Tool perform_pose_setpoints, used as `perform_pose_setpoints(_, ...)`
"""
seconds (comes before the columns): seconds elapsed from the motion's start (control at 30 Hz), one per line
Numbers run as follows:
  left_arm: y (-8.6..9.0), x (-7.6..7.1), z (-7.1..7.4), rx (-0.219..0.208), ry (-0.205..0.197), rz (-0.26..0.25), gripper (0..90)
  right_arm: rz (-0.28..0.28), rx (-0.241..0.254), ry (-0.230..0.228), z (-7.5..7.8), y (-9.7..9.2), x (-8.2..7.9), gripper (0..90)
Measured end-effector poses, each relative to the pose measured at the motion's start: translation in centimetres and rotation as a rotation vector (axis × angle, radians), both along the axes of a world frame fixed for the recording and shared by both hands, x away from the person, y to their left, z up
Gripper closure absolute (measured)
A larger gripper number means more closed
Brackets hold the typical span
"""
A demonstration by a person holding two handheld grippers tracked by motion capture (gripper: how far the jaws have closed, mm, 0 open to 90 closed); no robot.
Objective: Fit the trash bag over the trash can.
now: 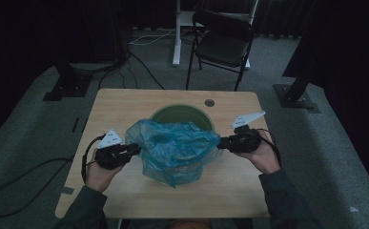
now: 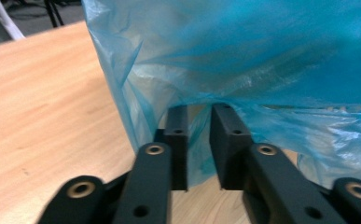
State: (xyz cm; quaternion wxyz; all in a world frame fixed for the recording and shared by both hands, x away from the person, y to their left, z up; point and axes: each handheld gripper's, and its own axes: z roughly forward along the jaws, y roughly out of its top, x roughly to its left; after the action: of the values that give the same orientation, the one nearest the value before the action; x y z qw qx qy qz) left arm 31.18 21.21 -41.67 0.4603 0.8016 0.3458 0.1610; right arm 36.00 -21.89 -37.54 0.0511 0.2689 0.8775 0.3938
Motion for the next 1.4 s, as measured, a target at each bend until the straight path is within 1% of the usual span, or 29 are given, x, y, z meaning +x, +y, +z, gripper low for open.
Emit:
perform_pose_setpoints(0.13,0.5,-0.5,0.8,-0.026,-0.024,-0.005,69.2,0.012,0.023,-0.017,0.7,-0.3,-0.3,68.8)
perform_pose_setpoints(0.33,0.9,-0.9,1.5,-0.063,-0.056,-0.004,65.3,0.037,0.046,-0.029,1.3,-0.6,-0.7,64.2)
perform_pose_setpoints(0.4,0.8,-1.0,1.8,-0.067,-0.068,-0.007,63.7,0.041,0.051,-0.037,1.4,-0.7,-0.8,63.4)
perform_pose_setpoints(0.47,0.6,-1.1,2.0,-0.057,-0.085,-0.008,61.2,0.044,0.059,-0.048,1.5,-0.7,-0.9,62.6)
perform_pose_setpoints(0.53,0.5,-1.2,2.2,-0.055,-0.101,-0.012,60.9,0.055,0.068,-0.062,1.6,-0.8,-1.0,61.9)
perform_pose_setpoints(0.67,0.2,-1.5,2.9,-0.051,-0.126,-0.014,60.1,0.058,0.083,-0.073,2.1,-0.9,-1.2,61.1)
perform_pose_setpoints(0.73,0.2,-1.5,3.1,-0.055,-0.134,-0.008,59.5,0.061,0.09,-0.08,2.2,-1.1,-1.3,61.0)
perform_pose_setpoints(0.87,0.3,-1.3,3.5,-0.061,-0.146,-0.002,57.8,0.064,0.108,-0.104,2.6,-1.2,-1.5,61.0)
perform_pose_setpoints(0.97,-0.2,-1.0,3.9,-0.062,-0.161,-0.007,56.7,0.059,0.125,-0.126,3.0,-1.1,-1.5,61.1)
perform_pose_setpoints(1.1,-0.9,-0.5,4.4,-0.057,-0.181,-0.015,56.1,0.055,0.138,-0.141,3.3,-1.0,-1.3,61.1)
perform_pose_setpoints(1.2,-1.3,-0.3,4.7,-0.047,-0.195,-0.016,55.5,0.052,0.137,-0.147,3.4,-0.8,-1.1,61.1)
perform_pose_setpoints(1.4,-1.7,0.6,4.9,-0.059,-0.199,-0.008,55.5,0.048,0.122,-0.146,3.3,-0.3,-0.5,60.0)
